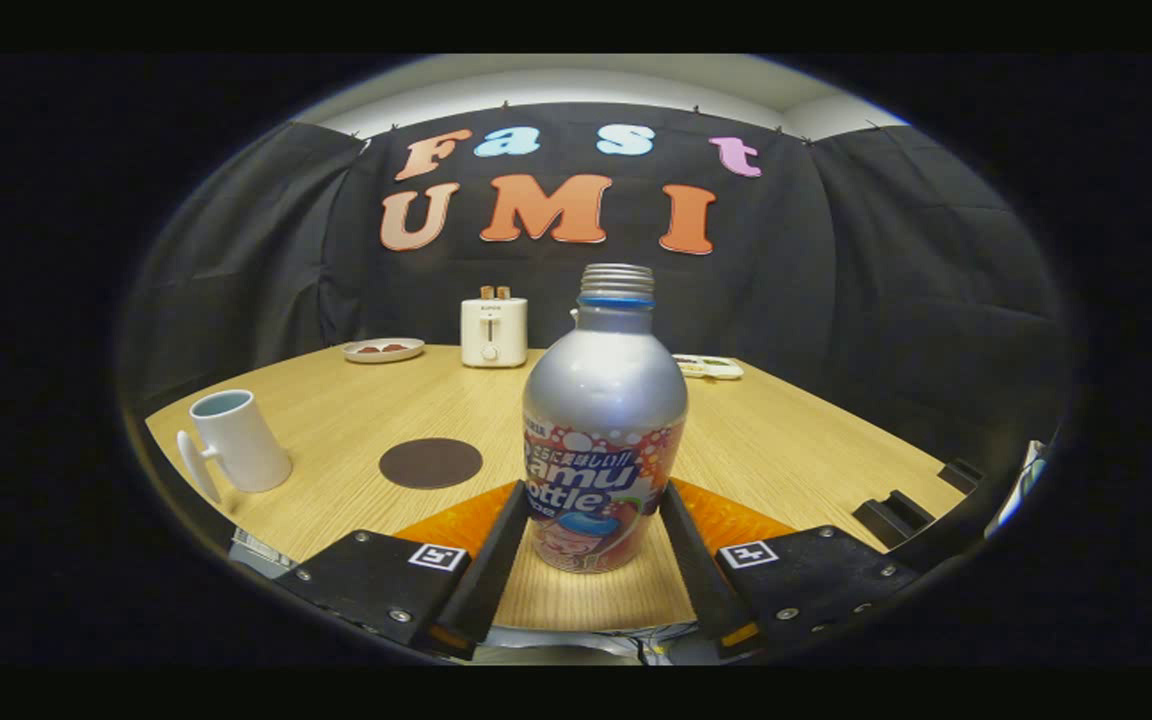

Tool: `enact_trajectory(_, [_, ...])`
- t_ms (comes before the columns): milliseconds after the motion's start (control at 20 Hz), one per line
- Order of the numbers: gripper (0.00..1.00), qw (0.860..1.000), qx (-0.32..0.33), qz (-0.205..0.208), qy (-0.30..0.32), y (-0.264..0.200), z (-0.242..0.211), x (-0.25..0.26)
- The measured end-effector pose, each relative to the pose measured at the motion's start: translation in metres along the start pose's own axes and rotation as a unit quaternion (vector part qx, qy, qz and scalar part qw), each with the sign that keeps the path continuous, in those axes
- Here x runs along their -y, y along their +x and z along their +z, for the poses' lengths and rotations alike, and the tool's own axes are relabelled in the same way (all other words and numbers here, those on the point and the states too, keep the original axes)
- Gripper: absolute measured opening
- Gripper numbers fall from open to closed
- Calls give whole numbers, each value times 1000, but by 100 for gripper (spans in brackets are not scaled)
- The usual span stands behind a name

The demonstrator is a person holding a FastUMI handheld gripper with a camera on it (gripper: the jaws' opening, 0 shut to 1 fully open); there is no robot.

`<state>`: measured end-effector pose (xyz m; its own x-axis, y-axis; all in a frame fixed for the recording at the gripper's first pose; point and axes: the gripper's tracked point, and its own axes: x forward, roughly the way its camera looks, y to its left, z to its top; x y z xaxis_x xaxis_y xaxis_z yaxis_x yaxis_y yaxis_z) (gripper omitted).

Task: Take the bottle from table, then pour the juice into the cup, finally place the bottle on the coaster

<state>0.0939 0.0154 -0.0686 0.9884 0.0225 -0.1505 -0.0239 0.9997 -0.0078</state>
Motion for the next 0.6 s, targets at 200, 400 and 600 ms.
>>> enact_trajectory(200, [77, 1000, 14, 2, -18, -9, 18, -8])
enact_trajectory(400, [77, 999, 23, 11, -46, -21, 31, -21])
enact_trajectory(600, [77, 995, 32, -2, -94, -26, 41, -30])
